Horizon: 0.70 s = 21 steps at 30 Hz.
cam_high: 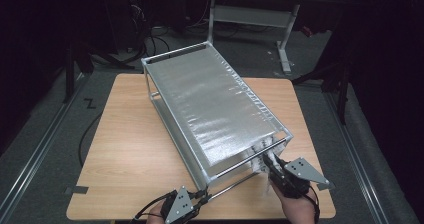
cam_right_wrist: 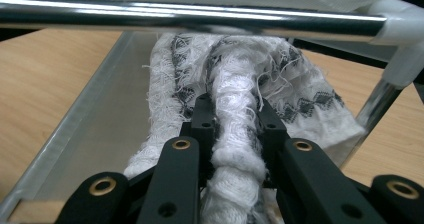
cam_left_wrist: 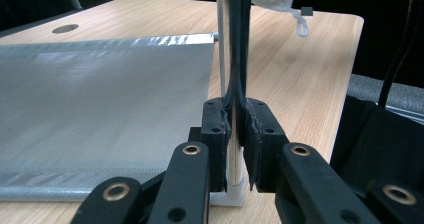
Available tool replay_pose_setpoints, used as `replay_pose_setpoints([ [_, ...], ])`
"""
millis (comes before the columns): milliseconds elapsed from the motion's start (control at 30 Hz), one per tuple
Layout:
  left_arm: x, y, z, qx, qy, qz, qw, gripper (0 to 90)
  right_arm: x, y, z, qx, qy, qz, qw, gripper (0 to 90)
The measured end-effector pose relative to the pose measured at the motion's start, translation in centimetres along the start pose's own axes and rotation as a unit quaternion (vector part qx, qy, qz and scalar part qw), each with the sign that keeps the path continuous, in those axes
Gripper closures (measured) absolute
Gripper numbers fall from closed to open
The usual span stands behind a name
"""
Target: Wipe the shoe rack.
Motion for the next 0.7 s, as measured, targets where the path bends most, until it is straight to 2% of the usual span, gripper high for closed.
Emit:
replay_pose_setpoints([
  [167,0.0,0.0,0.0,0.002,0.001,0.000,1.0000,80.1,0.3,1.6,0.7,0.021,0.003,-0.010,0.9997,76.8],
  [400,0.0,0.0,0.0,0.001,0.001,-0.003,1.0000,80.1,0.0,4.0,1.6,0.063,0.021,-0.033,0.9973,76.6],
  [533,0.0,0.0,0.0,0.003,0.001,-0.004,1.0000,80.1,-0.2,4.1,1.7,0.063,0.026,-0.030,0.9972,76.6],
  [700,0.0,0.0,0.1,0.002,0.000,-0.005,1.0000,80.0,-0.6,3.4,1.9,0.055,0.030,-0.019,0.9978,76.6],
])
Point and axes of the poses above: each handheld gripper's, and its own axes: z roughly backward along the jaws, x roughly out of its underside, y roughly to its right, the point moved 7 cm from there along -z, roughly forward along the jaws, and after that the axes turned 9 degrees about y, right-handed, at the moved point
